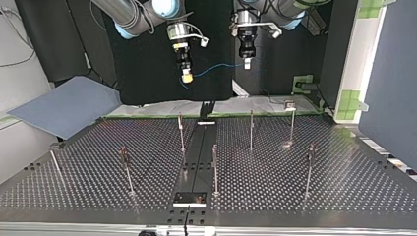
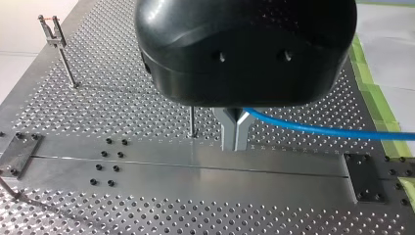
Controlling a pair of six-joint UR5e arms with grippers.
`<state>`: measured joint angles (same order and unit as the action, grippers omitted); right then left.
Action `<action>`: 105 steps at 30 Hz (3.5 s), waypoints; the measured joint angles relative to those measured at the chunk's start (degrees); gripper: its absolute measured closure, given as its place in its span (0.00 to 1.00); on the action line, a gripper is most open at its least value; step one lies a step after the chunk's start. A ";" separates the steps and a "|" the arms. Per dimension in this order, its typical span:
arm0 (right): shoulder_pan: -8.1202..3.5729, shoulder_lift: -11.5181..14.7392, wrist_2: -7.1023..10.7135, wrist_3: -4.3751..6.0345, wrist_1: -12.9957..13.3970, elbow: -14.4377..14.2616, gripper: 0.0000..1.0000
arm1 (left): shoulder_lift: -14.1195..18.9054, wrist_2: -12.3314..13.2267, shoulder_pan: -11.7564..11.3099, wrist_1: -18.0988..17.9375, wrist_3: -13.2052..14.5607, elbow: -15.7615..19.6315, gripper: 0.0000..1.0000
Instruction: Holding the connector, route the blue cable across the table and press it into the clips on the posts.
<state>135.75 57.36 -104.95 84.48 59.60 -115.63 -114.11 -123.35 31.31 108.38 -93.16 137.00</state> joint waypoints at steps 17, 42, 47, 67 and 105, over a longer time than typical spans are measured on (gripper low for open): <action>0.00 0.00 0.00 0.00 0.00 0.00 1.00 | 0.00 0.00 0.00 0.00 0.00 0.00 1.00; 0.00 0.00 0.05 0.00 0.00 0.05 1.00 | 0.37 0.07 -0.01 0.27 -0.17 0.06 1.00; 0.00 0.00 0.08 0.00 0.00 0.07 1.00 | 1.70 0.16 -0.01 0.79 -0.40 0.07 1.00; 0.20 -0.18 -0.11 -0.19 -0.20 0.31 1.00 | 2.11 0.18 0.00 0.88 -0.44 0.09 1.00; 4.18 -1.52 0.75 3.55 -14.46 5.34 1.00 | 4.62 -4.59 1.61 3.01 -3.91 1.19 1.00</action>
<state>139.93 55.84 -104.20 88.03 45.14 -110.29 -109.49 -127.94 32.92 111.38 -97.08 138.19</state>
